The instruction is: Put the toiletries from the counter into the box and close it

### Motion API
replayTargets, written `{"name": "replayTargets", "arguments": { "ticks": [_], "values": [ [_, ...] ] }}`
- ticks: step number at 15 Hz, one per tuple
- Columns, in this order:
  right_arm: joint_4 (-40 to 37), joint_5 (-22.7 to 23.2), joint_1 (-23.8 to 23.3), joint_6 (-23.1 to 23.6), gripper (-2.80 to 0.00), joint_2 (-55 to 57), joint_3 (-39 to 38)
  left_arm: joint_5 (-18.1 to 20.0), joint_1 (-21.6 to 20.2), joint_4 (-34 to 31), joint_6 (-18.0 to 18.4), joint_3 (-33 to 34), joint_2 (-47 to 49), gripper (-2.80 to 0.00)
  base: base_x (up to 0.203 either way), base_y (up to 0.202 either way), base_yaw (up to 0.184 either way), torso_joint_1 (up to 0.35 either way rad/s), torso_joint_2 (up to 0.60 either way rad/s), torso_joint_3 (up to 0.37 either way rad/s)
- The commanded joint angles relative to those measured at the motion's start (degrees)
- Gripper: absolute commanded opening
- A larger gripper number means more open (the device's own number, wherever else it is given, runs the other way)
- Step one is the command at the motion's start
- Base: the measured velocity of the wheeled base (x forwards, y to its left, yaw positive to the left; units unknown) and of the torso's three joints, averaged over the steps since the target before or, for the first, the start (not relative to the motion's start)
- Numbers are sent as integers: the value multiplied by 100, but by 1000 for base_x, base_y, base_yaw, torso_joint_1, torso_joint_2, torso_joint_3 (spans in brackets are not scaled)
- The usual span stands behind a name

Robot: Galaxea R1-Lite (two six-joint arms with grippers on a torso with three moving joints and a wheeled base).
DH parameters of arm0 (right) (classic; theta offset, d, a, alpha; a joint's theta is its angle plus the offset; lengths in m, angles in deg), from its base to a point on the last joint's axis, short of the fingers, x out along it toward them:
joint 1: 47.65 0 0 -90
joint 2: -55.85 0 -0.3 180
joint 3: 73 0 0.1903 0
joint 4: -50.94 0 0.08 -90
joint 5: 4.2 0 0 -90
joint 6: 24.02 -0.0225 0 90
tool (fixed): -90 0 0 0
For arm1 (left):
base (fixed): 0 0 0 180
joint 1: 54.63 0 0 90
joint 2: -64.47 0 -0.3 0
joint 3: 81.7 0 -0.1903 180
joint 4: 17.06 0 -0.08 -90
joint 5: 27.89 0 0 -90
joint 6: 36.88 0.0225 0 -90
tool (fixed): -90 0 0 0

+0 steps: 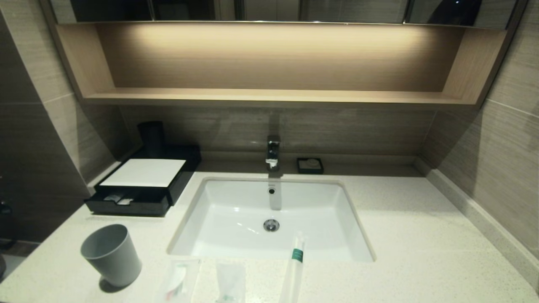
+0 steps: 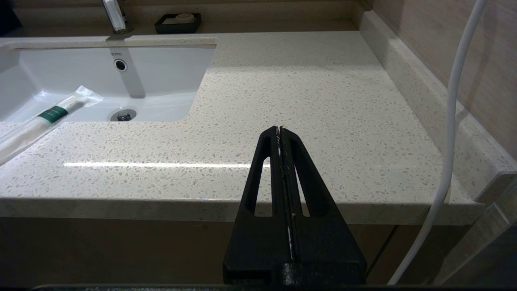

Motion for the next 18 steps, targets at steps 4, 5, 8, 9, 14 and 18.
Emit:
{"name": "replayTargets", "arguments": {
  "ticks": [4,5,8,9,14,18],
  "values": [
    [0,0,0,0,-280,5,0,5,-5,-3,14,0,-2,-280,0,0,0,0,0,0],
    [8,0,0,0,-280,5,0,5,-5,-3,4,0,-2,-280,0,0,0,0,0,0],
    [7,0,0,0,-280,5,0,5,-5,-3,23,0,-2,-280,0,0,0,0,0,0],
    [0,0,0,0,-280,5,0,5,-5,-3,14,0,-2,-280,0,0,0,0,0,0],
    [6,0,0,0,-280,5,0,14,4,-20,70,0,-2,-280,0,0,0,0,0,0],
    [9,0,0,0,-280,5,0,-4,-5,-3,23,-1,-2,-280,0,0,0,0,0,0]
  ]
}}
